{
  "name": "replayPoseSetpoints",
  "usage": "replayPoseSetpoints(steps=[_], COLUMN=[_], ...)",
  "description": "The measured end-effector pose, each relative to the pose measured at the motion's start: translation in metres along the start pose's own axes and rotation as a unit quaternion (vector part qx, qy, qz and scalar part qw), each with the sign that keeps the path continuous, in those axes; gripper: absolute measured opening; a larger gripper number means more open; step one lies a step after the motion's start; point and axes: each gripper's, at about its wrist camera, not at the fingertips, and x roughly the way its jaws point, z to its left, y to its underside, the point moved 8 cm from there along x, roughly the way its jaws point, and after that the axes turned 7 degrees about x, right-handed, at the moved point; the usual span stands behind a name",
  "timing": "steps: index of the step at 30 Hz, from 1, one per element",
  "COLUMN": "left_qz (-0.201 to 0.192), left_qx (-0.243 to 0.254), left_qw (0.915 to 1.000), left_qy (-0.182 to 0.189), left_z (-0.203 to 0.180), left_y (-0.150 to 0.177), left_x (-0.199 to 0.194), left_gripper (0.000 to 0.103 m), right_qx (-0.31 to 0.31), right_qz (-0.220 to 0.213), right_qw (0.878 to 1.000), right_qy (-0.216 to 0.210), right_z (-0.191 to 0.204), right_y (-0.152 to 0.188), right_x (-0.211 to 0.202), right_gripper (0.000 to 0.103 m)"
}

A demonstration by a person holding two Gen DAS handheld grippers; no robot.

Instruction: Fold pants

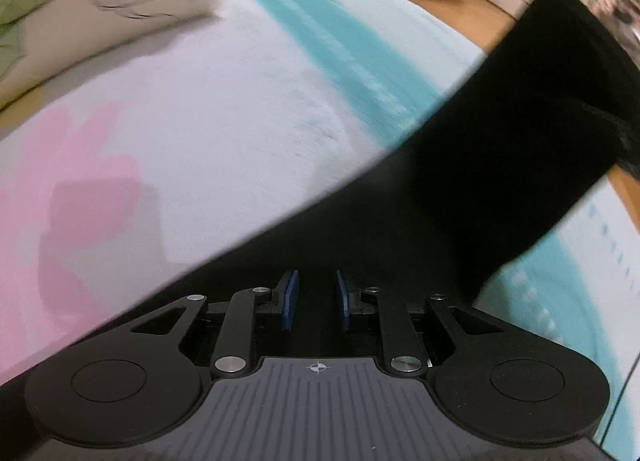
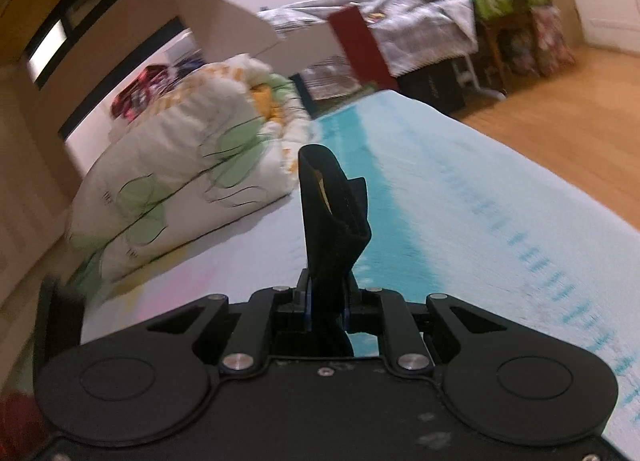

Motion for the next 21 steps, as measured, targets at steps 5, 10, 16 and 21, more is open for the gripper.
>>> replayPoseSetpoints(steps=[5, 10, 16, 21], left_qz=[-0.006, -0.007, -0.018, -0.024], left_qx=[-0.089, -0.138, -0.173, -0.194], left_qw=[0.9958, 0.9891, 0.9833, 0.9804], left_qy=[-0.02, -0.051, -0.052, -0.029], left_z=[0.063, 0.119, 0.151, 0.159], left_y=[0.027, 0.068, 0.103, 0.109], left_x=[-0.036, -0.073, -0.09, -0.087], left_gripper=[0.021, 0.021, 0.021, 0.021], right_qx=[-0.076, -0.147, -0.26, -0.331], right_qz=[0.013, 0.048, 0.086, 0.097], right_qw=[0.997, 0.988, 0.962, 0.938], right_qy=[-0.018, -0.023, 0.011, 0.031], right_z=[0.063, 0.121, 0.162, 0.179], right_y=[0.026, 0.08, 0.152, 0.184], right_x=[-0.005, 0.012, 0.043, 0.052], right_gripper=[0.015, 0.015, 0.015, 0.015])
